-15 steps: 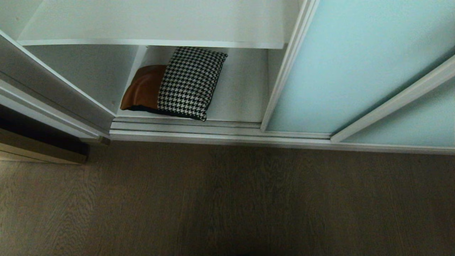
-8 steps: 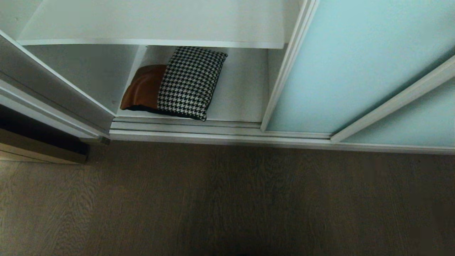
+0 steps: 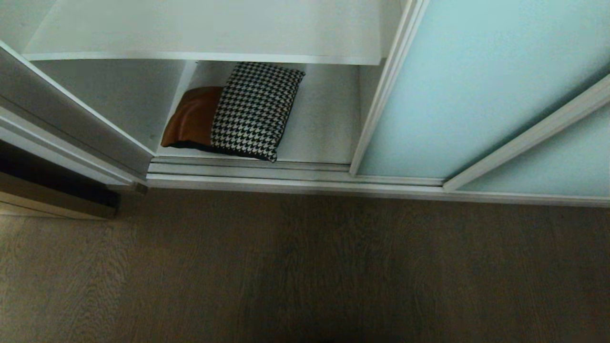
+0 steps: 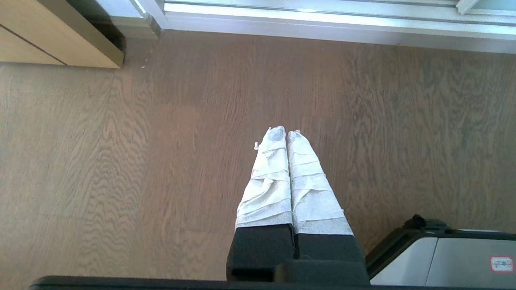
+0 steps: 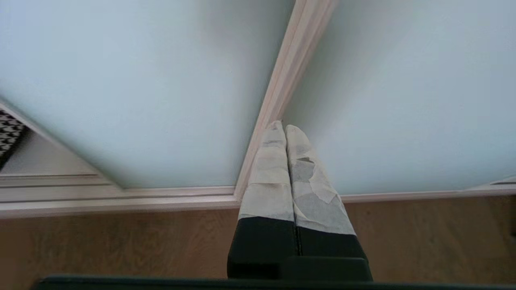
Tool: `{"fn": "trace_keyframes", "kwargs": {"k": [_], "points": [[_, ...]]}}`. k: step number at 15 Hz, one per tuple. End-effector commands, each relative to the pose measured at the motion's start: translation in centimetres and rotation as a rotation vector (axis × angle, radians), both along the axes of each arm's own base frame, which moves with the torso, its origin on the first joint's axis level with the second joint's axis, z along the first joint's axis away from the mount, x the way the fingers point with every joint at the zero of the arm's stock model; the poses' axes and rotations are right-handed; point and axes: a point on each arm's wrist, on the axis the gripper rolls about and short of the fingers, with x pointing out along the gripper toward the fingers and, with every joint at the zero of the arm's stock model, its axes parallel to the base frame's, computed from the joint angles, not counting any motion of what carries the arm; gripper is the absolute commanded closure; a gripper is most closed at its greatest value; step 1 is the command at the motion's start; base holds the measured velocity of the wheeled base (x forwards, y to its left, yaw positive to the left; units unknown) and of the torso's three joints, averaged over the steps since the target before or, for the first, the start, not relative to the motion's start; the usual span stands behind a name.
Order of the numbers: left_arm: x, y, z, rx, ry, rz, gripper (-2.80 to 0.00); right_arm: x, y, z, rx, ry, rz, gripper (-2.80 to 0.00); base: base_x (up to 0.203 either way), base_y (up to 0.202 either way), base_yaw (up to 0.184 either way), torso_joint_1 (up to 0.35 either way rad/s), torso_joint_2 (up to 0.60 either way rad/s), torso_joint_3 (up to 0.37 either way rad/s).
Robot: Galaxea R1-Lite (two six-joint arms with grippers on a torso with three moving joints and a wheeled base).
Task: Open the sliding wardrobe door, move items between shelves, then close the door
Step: Close the door
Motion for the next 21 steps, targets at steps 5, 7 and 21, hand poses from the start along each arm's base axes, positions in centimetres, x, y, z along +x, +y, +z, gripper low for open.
{"fn": "trace_keyframes", "kwargs": {"k": [5,7,21], "points": [[0.0,0.0,0.0,0.0,0.002,0.001,0.0,-0.3,-0.1,0.2,-0.014,-0.008,-0.056,0.0,0.0,0.0,0.0,0.0,0.0,0.0],[0.0,0.0,0.0,0.0,0.002,0.001,0.0,-0.4,-0.3,1.0,-0.012,-0.025,-0.133,0.0,0.0,0.0,0.0,0.0,0.0,0.0],[0.0,0.0,0.0,0.0,0.002,0.001,0.0,4.6,-1.9,5.7,-0.04,-0.22,-0.241,0.0,0.0,0.0,0.0,0.0,0.0,0.0]]}}
